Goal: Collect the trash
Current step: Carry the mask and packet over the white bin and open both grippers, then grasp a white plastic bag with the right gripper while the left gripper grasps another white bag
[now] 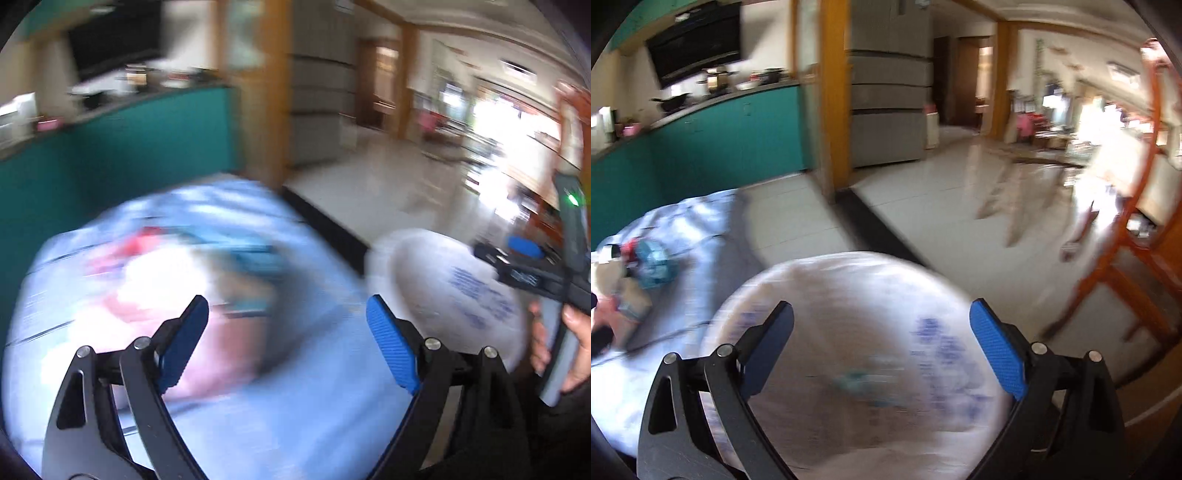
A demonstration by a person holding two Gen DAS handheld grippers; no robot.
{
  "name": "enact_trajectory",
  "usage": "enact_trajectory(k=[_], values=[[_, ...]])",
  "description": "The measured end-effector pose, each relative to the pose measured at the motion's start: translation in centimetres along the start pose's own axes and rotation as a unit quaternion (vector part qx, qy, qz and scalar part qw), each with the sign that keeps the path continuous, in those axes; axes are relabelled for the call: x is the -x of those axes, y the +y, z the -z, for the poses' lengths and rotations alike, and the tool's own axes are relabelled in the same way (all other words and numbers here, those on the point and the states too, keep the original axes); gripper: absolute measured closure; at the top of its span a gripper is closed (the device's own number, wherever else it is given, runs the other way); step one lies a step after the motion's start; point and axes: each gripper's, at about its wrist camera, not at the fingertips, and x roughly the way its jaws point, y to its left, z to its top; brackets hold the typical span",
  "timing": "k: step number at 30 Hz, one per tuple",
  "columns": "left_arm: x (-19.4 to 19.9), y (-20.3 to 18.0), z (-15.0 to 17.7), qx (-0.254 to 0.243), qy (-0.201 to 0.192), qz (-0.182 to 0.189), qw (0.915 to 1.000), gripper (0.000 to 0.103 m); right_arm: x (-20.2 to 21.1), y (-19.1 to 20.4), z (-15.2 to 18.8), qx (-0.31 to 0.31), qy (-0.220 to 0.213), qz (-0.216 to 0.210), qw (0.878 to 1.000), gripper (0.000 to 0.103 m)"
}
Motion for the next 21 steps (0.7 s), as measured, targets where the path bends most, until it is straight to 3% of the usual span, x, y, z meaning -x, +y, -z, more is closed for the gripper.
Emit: enact_trajectory(k=[3, 7, 10, 12, 16, 21], values=[[1.5, 6.2, 1.2, 0.058, 0.016, -0.076, 0.9953, 0.016, -1.1, 4.8, -0.3, 0.03, 0.014, -0.08, 0.996, 0.009], [3.0, 12.1, 3.2, 0.13, 0.049, -0.122, 0.9828, 0.016, -0.8, 13.7, -1.1, 0.1, 0.001, -0.203, 0.974, 0.009], [4.0, 13.9, 4.0, 0.157, 0.056, -0.128, 0.9778, 0.016, -0.3, 19.5, -2.3, 0.138, -0.016, -0.265, 0.954, 0.009], [4.0, 14.3, 4.3, 0.157, 0.058, -0.126, 0.9779, 0.016, -0.6, 22.6, -2.9, 0.159, -0.018, -0.283, 0.946, 0.009], [4.1, 14.3, 4.7, 0.134, 0.054, -0.124, 0.9817, 0.012, -2.3, 26.8, -3.4, 0.178, 0.017, -0.311, 0.934, 0.01], [2.6, 13.9, 4.9, 0.114, 0.056, -0.107, 0.9861, 0.007, -2.8, 28.4, -2.5, 0.194, 0.049, -0.319, 0.926, 0.058]])
